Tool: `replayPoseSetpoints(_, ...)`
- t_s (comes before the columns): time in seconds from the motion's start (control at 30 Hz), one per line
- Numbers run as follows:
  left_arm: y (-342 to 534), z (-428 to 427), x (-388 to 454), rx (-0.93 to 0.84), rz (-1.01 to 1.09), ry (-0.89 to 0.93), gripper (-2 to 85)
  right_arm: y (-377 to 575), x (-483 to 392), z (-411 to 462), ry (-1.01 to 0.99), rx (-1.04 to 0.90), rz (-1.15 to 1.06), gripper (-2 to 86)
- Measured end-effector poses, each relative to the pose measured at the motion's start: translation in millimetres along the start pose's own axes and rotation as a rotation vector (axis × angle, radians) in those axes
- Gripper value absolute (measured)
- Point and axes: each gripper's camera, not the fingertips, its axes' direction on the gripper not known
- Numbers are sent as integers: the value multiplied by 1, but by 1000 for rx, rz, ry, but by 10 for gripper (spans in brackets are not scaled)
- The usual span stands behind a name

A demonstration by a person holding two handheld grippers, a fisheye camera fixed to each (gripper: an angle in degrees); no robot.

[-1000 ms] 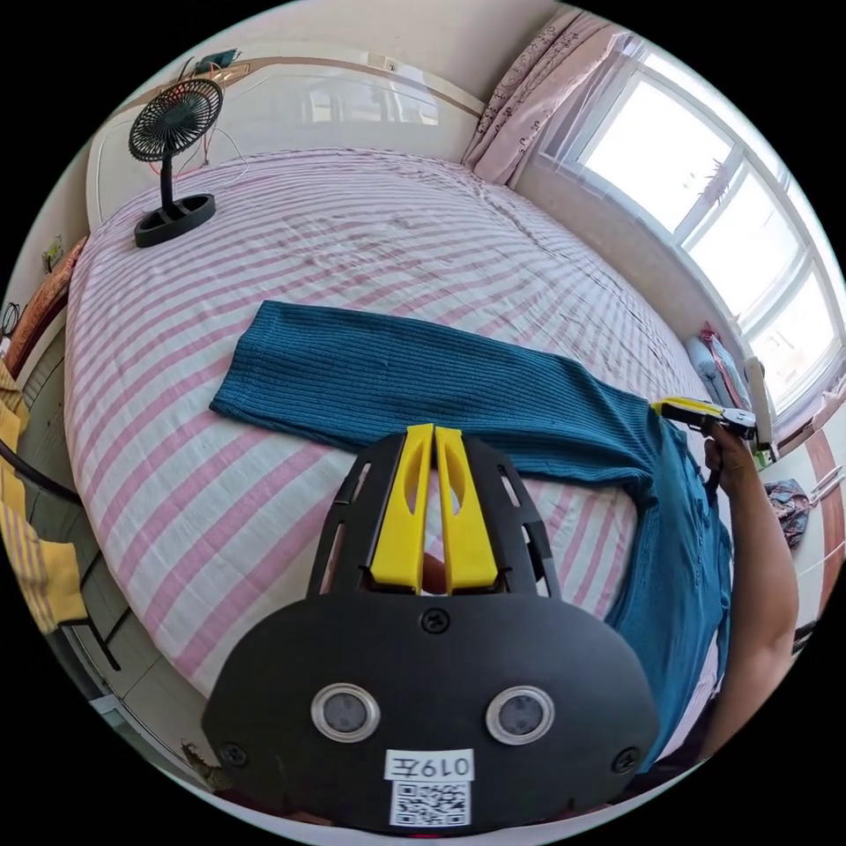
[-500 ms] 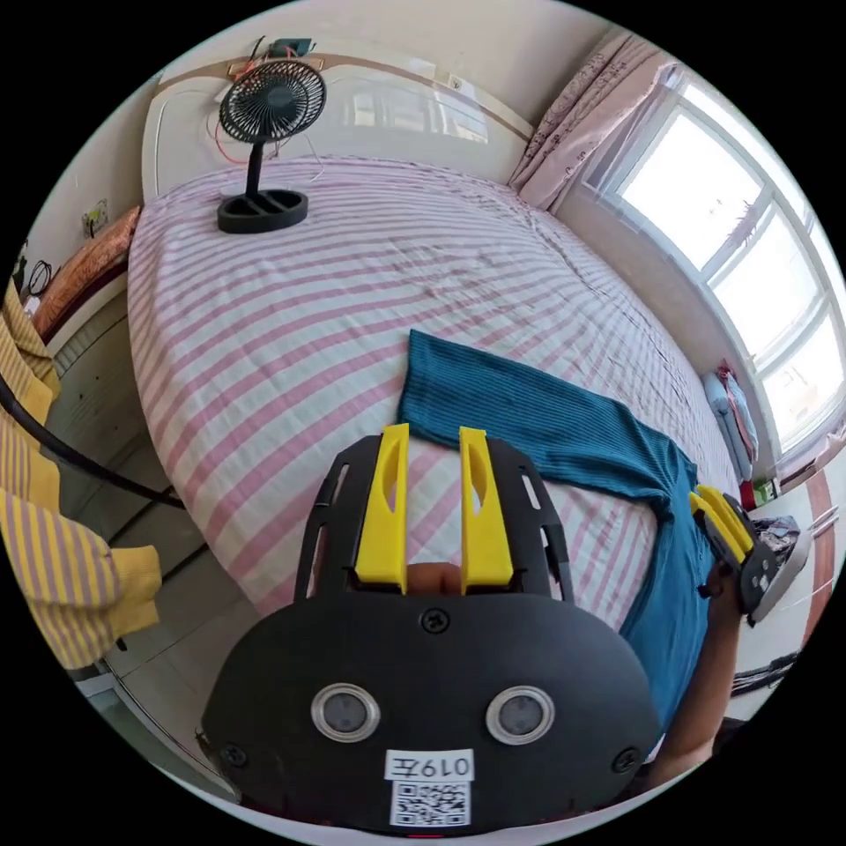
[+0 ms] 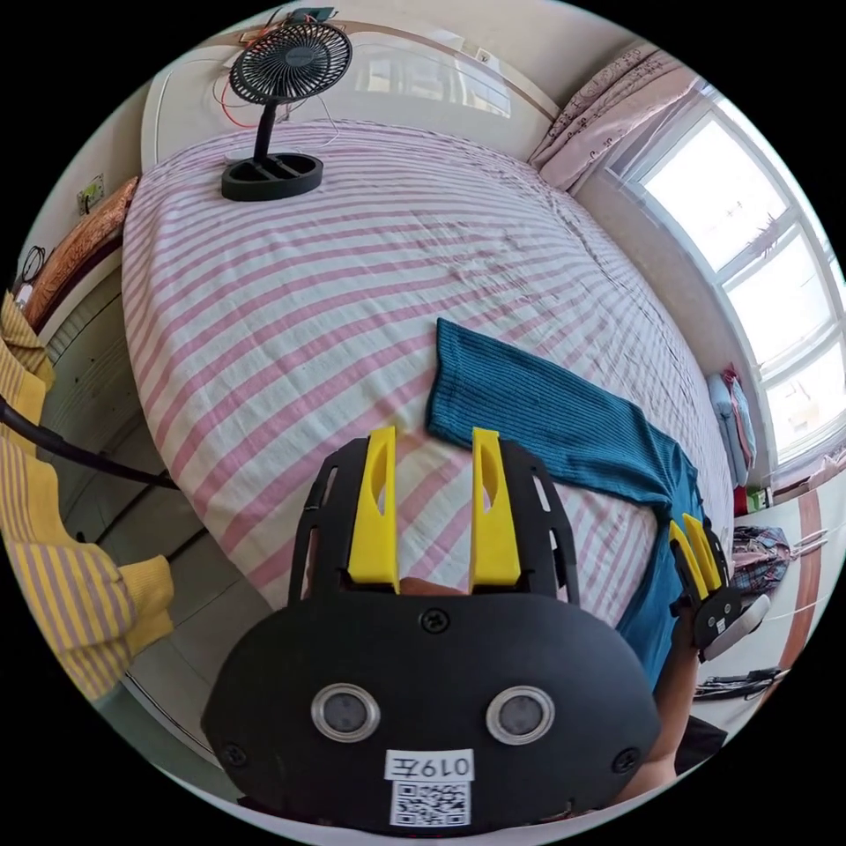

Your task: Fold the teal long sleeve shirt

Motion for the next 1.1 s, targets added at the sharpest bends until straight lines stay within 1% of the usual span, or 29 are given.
replayPoseSetpoints(0.17, -1, 5, -18, 46, -33, 36, 70, 2, -6, -1, -15, -7, 39, 59)
replayPoseSetpoints(0.3, -2, 15, -37, 38, -52, 145, 37, -2, -14, -3, -10, -2, 22, 56)
replayPoseSetpoints(0.53, 0, 15, -56, 61, -70, 227, 22, -15, -41, -9, 44, -1, -83, 55)
replayPoseSetpoints(0.6, 1, 13, -63, 79, -83, 244, 19, -19, -50, -10, 92, 2, -119, 54)
replayPoseSetpoints(0.67, 2, 13, -66, 88, -95, 252, 18, -27, -60, -8, 137, -9, -165, 56)
replayPoseSetpoints(0.73, 3, 12, -70, 106, -107, 251, 17, -34, -65, -3, 141, -33, -194, 62)
replayPoseSetpoints(0.83, 5, 10, -72, 136, -115, 255, 16, -45, -67, 9, 188, -71, -206, 59)
replayPoseSetpoints(0.9, 6, 11, -71, 144, -109, 232, 16, -50, -66, 15, 200, -89, -203, 27)
replayPoseSetpoints(0.97, 6, 14, -71, 151, -115, 220, 15, -56, -67, 22, 254, -113, -211, -2)
replayPoseSetpoints(1.1, 5, 20, -72, 150, -138, 205, 17, -59, -63, 15, 195, -87, -237, -8)
